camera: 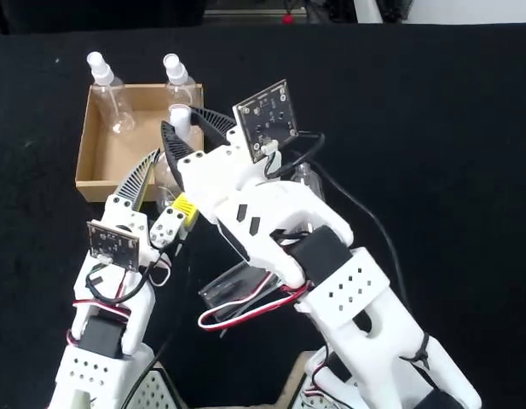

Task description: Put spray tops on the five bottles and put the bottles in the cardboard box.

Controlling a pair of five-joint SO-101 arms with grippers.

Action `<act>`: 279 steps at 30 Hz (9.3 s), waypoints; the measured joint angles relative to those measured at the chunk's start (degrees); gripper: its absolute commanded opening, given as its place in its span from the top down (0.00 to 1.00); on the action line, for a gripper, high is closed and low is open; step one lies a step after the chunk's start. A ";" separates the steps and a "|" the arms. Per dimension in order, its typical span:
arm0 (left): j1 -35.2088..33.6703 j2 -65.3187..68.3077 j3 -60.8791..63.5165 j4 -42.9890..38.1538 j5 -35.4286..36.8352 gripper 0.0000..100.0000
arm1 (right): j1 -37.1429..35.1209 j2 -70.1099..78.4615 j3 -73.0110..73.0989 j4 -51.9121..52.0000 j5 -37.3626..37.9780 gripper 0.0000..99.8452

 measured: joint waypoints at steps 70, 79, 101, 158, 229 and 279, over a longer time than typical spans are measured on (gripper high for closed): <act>-0.53 0.00 3.52 0.00 0.00 0.88 | 20.66 -27.87 -10.02 26.73 6.24 0.99; -3.08 0.09 3.87 1.41 0.35 0.88 | 26.64 -34.55 4.40 30.68 6.24 0.99; -20.04 14.24 -3.69 -22.77 12.57 0.88 | 23.03 -34.29 39.12 13.63 3.69 0.99; -18.55 132.57 -54.86 -84.84 12.57 0.89 | 22.86 -34.29 45.89 5.71 3.43 0.99; -16.70 138.81 -62.51 -78.07 8.44 0.88 | 22.86 -34.29 45.89 5.71 3.43 0.99; -17.85 138.81 -62.42 -78.07 8.53 0.88 | 22.86 -34.29 45.89 5.71 3.43 0.99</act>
